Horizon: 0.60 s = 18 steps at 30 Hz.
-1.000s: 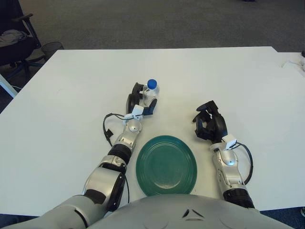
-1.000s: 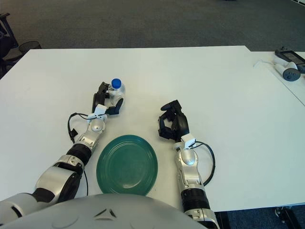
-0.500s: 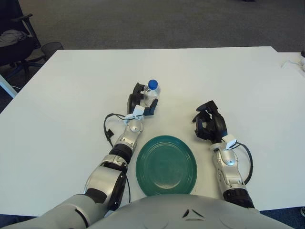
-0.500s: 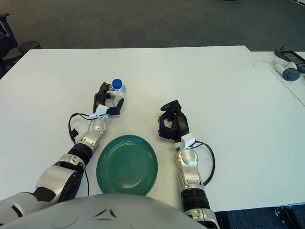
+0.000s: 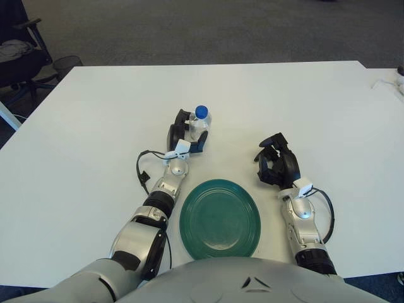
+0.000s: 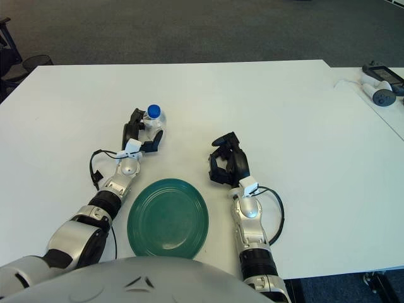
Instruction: Put the bottle into the plate.
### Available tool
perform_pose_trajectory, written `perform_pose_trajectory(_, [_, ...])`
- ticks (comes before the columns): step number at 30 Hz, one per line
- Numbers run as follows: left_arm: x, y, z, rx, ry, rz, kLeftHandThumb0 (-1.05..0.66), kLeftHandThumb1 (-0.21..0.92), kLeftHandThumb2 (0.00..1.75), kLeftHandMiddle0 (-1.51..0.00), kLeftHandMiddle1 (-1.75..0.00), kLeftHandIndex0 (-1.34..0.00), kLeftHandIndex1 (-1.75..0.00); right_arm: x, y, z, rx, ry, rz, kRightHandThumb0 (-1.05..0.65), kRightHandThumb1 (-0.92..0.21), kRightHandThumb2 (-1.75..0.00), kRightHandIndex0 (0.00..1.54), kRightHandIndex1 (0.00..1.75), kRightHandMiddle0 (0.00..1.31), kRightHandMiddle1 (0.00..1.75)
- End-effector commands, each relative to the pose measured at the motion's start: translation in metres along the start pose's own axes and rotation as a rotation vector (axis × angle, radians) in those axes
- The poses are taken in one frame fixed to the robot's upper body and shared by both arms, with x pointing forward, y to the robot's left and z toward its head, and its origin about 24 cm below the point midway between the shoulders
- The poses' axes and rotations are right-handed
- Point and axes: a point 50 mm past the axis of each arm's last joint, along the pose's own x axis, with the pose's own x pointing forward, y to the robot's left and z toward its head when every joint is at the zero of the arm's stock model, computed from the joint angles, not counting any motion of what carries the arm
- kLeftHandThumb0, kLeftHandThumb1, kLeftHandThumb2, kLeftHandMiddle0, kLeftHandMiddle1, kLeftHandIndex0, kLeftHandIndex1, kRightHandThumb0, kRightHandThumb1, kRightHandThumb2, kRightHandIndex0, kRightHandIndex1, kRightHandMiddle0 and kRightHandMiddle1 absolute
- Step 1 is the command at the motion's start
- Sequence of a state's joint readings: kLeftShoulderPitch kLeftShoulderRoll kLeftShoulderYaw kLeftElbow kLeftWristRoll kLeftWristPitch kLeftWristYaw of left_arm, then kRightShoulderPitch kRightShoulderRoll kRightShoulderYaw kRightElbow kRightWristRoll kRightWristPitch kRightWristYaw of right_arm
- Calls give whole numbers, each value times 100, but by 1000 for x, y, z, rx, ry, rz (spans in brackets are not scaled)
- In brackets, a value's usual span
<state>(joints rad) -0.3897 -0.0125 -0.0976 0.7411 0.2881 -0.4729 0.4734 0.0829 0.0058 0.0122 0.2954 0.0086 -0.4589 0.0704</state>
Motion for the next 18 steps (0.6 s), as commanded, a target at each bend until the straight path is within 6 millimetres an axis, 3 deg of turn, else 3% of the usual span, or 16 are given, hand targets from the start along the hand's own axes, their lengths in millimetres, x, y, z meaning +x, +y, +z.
perform_pose_trajectory(1, [9, 18, 28, 19, -153, 15, -5, 27, 139, -130, -175, -109, -175, -22, -2, -31, -6, 181, -12, 0, -51, -110, 51, 171, 21, 175])
perform_pose_trajectory(8, [-12, 36, 75, 77, -436, -120, -6, 27, 138, -130, -175, -109, -175, -22, 1, -30, 12, 181, -11, 0, -51, -109, 52, 170, 21, 175])
perform_pose_trajectory(11, [-22, 41, 92, 105, -583, -257, -6, 26, 138, -129, -175, -109, -175, -22, 2, -30, 19, 183, -13, 0, -52, -108, 51, 169, 21, 175])
perform_pose_trajectory(18, [-41, 43, 113, 62, -706, -469, -6, 26, 138, -129, -175, -109, -175, -21, 3, -30, 37, 186, -6, 0, -53, -107, 51, 169, 20, 175])
